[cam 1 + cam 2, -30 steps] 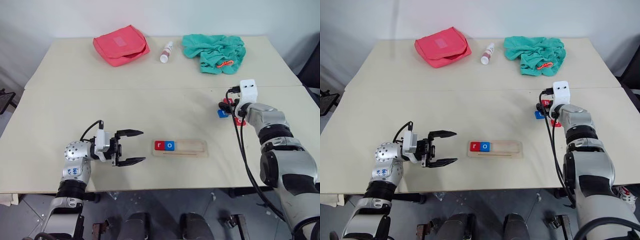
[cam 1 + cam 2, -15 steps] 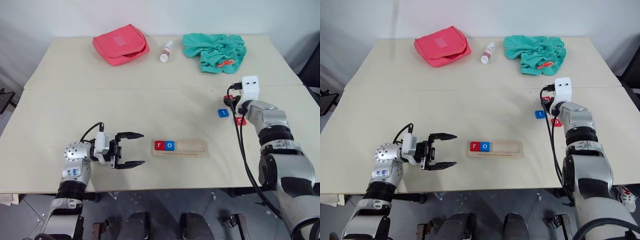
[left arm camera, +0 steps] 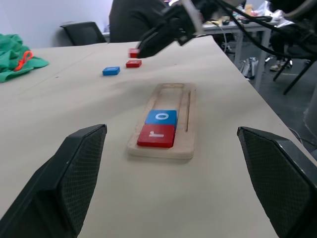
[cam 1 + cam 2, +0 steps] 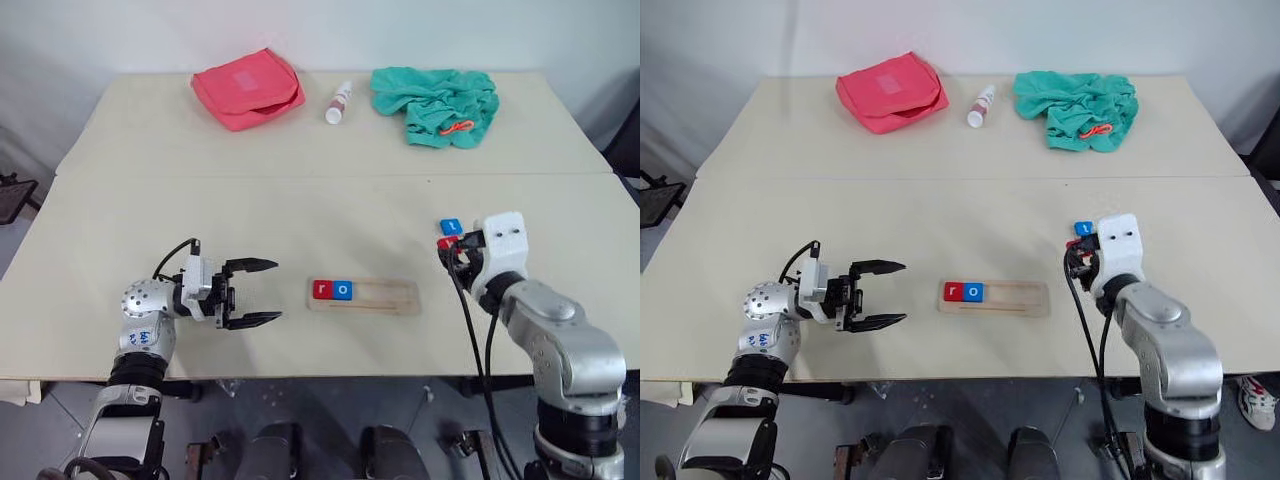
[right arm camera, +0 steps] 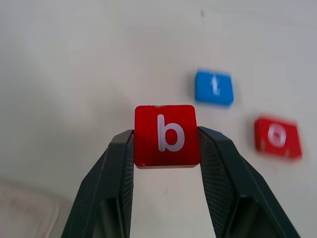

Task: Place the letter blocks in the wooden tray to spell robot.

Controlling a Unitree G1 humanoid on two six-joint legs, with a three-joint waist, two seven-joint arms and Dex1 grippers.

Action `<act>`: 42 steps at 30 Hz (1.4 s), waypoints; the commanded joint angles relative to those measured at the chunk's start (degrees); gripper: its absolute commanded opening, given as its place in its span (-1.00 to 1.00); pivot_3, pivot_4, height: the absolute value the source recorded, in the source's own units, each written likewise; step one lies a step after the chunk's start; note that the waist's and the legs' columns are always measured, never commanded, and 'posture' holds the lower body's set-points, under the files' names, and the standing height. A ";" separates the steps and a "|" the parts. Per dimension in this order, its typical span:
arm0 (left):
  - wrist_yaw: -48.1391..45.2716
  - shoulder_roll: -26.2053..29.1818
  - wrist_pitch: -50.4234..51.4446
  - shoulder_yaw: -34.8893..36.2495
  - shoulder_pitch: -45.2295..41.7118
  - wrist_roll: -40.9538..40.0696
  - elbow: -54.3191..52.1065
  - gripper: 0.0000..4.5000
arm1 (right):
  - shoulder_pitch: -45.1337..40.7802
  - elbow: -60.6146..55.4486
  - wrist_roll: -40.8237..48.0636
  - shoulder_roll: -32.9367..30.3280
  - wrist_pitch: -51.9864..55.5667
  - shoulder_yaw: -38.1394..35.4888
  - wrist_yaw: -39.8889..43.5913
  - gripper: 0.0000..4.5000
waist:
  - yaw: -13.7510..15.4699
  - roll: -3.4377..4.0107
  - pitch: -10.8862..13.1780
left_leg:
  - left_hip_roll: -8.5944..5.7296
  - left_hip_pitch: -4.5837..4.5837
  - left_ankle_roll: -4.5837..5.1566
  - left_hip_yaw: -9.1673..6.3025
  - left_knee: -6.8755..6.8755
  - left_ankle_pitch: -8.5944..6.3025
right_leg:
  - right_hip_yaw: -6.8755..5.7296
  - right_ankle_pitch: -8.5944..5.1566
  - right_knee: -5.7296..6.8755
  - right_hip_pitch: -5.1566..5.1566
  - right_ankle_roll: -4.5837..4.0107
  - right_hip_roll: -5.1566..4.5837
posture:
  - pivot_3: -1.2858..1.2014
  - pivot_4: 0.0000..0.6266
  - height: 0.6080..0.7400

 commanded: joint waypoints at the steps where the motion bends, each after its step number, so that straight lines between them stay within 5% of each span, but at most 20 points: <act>1: -4.89 0.83 0.18 0.72 -0.99 -1.68 -0.12 1.00 | 1.45 -5.51 0.06 1.36 2.40 -1.61 -2.25 -0.35 | -0.02 0.00 0.00 | -0.03 0.00 0.01 0.02 0.00 0.01 | 0.04 0.00 -0.01 0.00 0.00 -0.01 | 0.03 -0.52 1.00; 12: -5.33 1.63 0.63 0.11 -0.83 -2.27 -0.96 1.00 | 4.97 -8.64 -0.88 7.12 5.74 -4.67 -6.66 -0.35 | -0.10 -0.01 -0.01 | -0.01 0.04 -0.01 0.03 -0.02 0.02 | 0.09 0.00 0.04 -0.03 0.00 0.02 | 0.03 -0.52 1.00; 18: -4.51 1.13 0.64 -0.15 -0.48 -2.21 -1.75 1.00 | 7.46 -9.59 -0.80 6.24 3.77 -4.90 -5.32 0.57 | -0.16 -0.01 -0.01 | -0.02 0.05 -0.01 0.03 -0.04 0.02 | 0.12 0.00 0.14 -0.06 0.00 0.02 | 0.03 -0.52 1.00; 21: -4.35 1.02 0.73 -0.30 -0.15 -2.28 -2.17 1.00 | 9.07 -9.50 -1.67 -0.03 -0.36 -2.20 -1.34 0.99 | -0.10 -0.01 -0.01 | -0.02 0.07 0.00 0.06 -0.02 0.02 | 0.14 0.00 0.15 -0.06 0.00 0.02 | 0.03 -0.52 1.00; 28: -3.96 0.47 0.35 -0.37 0.02 -2.25 -2.37 1.00 | 12.70 -5.75 1.12 -21.42 -10.15 1.27 17.92 0.99 | -0.05 -0.04 -0.02 | -0.01 0.09 0.01 0.14 -0.04 0.02 | 0.14 0.00 -0.04 0.04 0.00 0.03 | 0.03 -0.52 1.00; 33: -3.08 -0.93 -0.78 -0.38 0.59 -2.16 -2.89 1.00 | 6.93 9.14 -0.20 -36.52 -24.36 6.27 35.90 0.99 | -0.04 -0.08 -0.02 | -0.01 0.17 0.09 0.26 -0.01 0.03 | 0.14 0.00 -0.24 0.21 0.00 0.00 | 0.03 -0.52 1.00; 42: -1.53 -2.00 -0.48 -0.53 4.76 -2.70 -8.62 1.00 | -9.36 33.91 -5.87 -41.56 -40.61 17.75 53.01 0.99 | -0.08 -0.11 -0.01 | 0.02 0.16 0.09 0.19 0.00 0.03 | 0.03 0.00 -0.22 0.22 0.00 -0.03 | 0.03 -0.52 1.00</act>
